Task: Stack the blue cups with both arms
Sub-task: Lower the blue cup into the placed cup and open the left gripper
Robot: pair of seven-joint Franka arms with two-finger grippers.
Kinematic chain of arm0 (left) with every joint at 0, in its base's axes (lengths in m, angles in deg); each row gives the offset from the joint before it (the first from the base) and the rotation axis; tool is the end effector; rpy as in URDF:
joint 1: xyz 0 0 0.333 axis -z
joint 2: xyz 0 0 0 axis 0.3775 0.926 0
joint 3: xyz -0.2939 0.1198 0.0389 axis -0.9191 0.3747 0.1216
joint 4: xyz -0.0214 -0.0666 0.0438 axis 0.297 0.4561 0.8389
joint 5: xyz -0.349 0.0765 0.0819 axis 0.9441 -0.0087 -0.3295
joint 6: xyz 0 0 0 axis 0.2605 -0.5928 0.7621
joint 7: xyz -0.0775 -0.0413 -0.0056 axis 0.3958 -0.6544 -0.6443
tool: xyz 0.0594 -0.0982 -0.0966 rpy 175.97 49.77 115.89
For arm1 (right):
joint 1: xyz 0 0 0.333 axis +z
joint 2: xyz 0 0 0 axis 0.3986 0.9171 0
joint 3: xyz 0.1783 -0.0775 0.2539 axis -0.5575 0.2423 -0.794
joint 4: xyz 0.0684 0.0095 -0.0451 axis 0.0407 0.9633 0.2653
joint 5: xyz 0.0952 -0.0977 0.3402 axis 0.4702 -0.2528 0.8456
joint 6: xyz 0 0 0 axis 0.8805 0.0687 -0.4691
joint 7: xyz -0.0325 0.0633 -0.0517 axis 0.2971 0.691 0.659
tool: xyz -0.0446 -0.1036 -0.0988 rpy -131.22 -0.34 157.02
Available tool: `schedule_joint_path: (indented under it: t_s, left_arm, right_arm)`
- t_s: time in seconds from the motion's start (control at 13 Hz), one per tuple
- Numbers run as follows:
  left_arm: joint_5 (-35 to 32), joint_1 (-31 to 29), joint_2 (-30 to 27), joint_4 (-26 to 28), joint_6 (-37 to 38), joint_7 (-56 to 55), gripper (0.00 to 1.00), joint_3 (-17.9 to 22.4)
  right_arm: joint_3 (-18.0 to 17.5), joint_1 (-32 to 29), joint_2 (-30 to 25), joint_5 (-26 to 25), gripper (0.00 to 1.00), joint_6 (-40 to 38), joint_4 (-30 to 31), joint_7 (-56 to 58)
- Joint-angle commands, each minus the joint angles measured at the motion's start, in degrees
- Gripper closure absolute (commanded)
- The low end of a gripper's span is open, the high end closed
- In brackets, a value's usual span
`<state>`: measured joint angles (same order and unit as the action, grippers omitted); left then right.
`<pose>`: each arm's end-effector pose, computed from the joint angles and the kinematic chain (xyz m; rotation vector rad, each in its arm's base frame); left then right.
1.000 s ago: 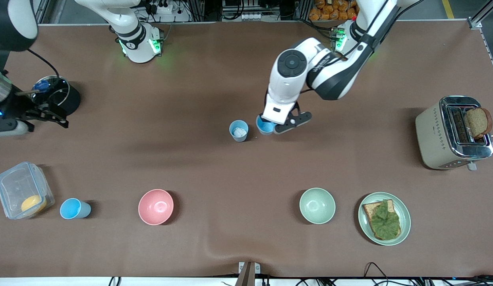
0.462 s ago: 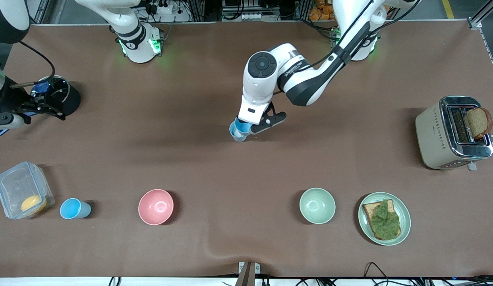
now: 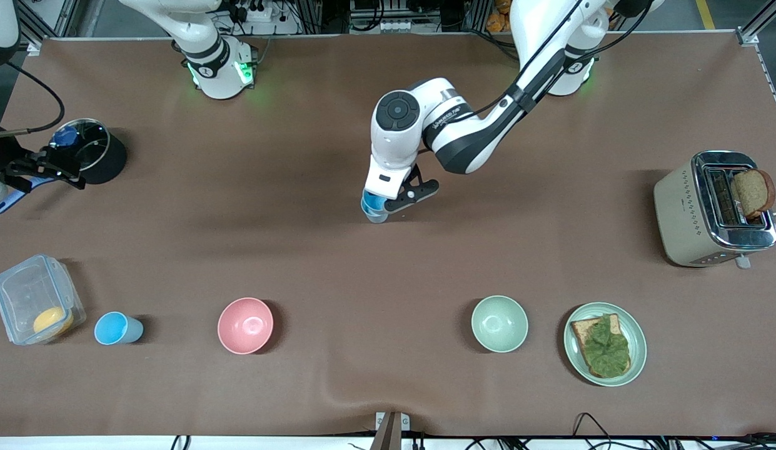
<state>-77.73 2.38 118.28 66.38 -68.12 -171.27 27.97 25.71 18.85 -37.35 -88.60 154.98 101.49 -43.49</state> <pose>0.4416 -0.5064 0.2888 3.0202 0.6860 -0.1051 0.5349 -0.0415 0.5503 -3.1392 -0.1066 -0.0204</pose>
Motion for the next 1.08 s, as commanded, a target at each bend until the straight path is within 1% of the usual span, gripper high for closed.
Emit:
schedule_joint_path:
  t_s: [0.0, 0.15, 0.23, 0.46, 0.54, 0.69, 1.0]
  left_arm:
    - [-1.7, 1.2, 1.6, -1.8, 0.1, -1.4, 1.00, 0.4]
    - [-1.7, 1.6, 2.0, -2.1, 0.1, -1.4, 1.00, 0.5]
    - [-1.8, 1.2, 1.6, -2.1, 0.1, -1.1, 0.01, 0.5]
    - [-3.3, 1.3, -0.5, -3.4, 0.7, -1.1, 0.00, 0.6]
    - [-3.5, 1.1, -1.2, -3.4, 2.2, -0.7, 0.00, 0.7]
    - [-5.0, 0.5, -3.4, -4.7, 7.6, 0.0, 0.00, 0.6]
    - [-5.1, -5.7, -8.7, -4.6, 11.1, 6.4, 0.00, 0.7]
  right_arm:
    - [-0.6, -0.8, -0.5, 0.8, 0.00, -0.5, -0.5, 0.4]
    - [-0.6, -0.9, -0.4, 0.9, 0.00, -0.5, -0.4, 0.4]
    - [-0.6, -0.7, -0.4, 0.8, 0.00, -0.4, -0.5, 0.4]
    - [-0.7, -0.7, -0.4, 0.8, 0.00, -0.5, -0.5, 0.4]
    - [-0.6, -0.8, -0.4, 0.8, 0.00, -0.6, -0.5, 0.4]
    - [-0.6, -0.7, -0.4, 0.7, 0.00, -0.6, -0.4, 0.4]
    - [-0.7, -0.6, -0.4, 0.8, 0.00, -0.6, -0.4, 0.4]
